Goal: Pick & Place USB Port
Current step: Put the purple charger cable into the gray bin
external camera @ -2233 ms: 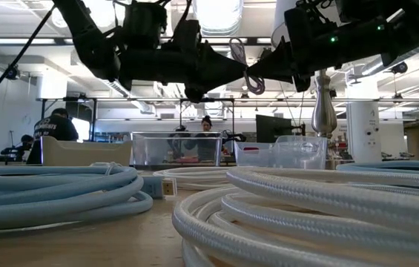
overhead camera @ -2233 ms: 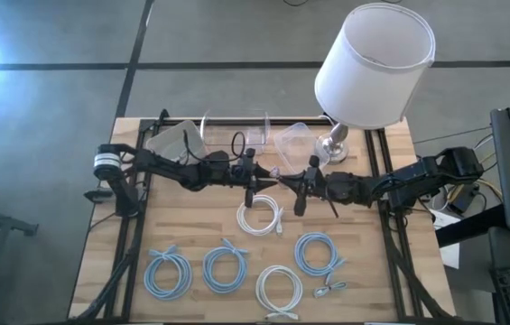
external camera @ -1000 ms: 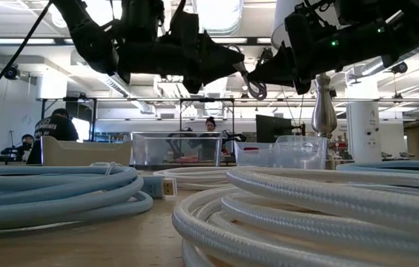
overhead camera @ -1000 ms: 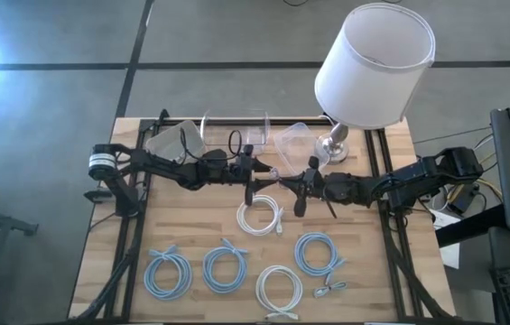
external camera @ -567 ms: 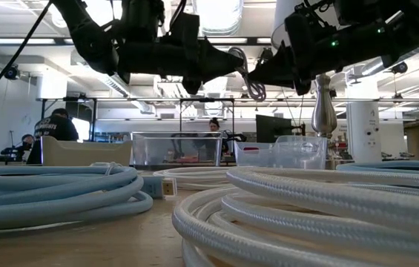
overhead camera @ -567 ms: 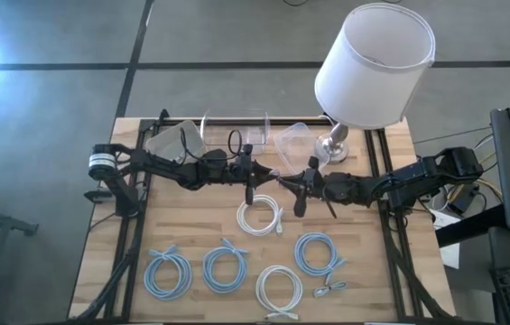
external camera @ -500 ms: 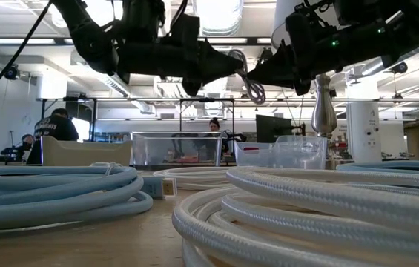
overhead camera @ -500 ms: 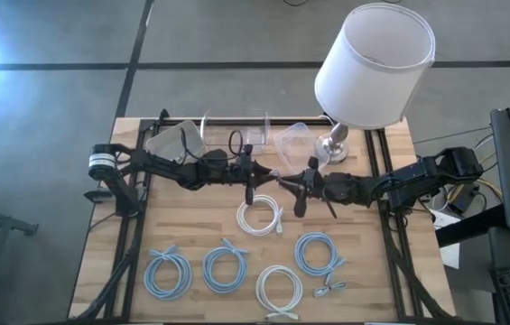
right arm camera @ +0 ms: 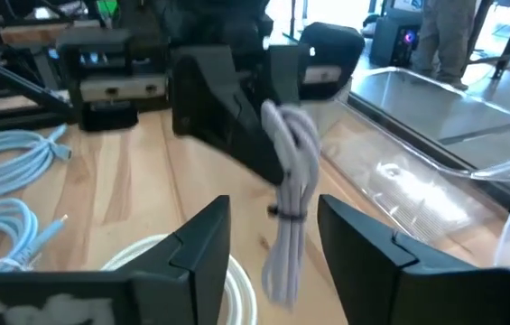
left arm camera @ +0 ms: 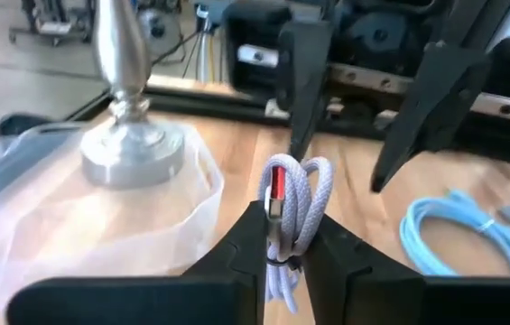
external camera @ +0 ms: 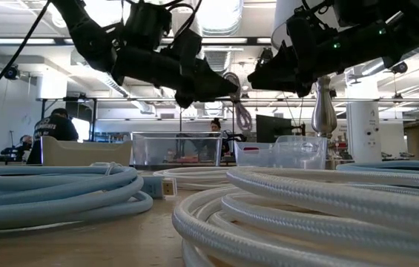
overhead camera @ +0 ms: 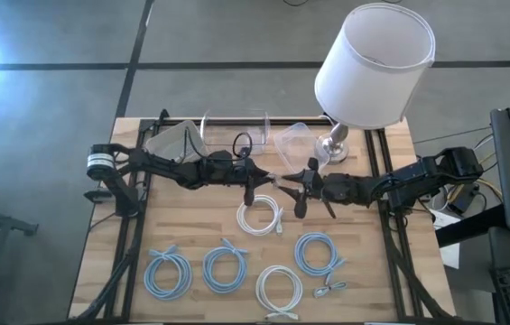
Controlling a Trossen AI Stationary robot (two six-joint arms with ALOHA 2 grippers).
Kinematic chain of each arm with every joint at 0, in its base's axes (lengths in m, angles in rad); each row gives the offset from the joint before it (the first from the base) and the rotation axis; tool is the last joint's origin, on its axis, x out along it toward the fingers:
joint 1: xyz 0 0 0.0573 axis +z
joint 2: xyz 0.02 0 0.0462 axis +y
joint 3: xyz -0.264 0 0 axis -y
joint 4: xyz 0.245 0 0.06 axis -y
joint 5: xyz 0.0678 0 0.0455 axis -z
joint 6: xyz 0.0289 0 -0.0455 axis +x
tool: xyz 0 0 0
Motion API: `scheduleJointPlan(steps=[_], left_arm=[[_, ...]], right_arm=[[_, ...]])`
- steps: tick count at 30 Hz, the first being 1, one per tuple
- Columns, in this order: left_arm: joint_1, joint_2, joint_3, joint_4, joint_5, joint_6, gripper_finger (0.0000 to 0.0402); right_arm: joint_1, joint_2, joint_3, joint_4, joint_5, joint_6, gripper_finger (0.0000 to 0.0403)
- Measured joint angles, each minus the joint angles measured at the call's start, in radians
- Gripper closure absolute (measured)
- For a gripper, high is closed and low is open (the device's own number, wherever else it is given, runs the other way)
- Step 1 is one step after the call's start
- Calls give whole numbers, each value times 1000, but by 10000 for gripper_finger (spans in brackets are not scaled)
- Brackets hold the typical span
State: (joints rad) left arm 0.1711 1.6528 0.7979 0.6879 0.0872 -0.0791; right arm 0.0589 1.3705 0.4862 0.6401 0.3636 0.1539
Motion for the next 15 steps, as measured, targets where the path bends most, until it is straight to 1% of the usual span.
scheduleJointPlan(steps=[4,10,13,15], left_arm=[[12,-90,0,-191,-76,8,341],[31,-315,0,-565,-223,27,344],[37,-441,7,-776,-333,25,343],[41,-518,21,-914,-429,15,343]], right_arm=[[0,0,0,-10,2,0,234],[0,0,0,-10,2,0,236],[0,0,0,-12,2,1,239],[0,0,0,-12,2,0,241]])
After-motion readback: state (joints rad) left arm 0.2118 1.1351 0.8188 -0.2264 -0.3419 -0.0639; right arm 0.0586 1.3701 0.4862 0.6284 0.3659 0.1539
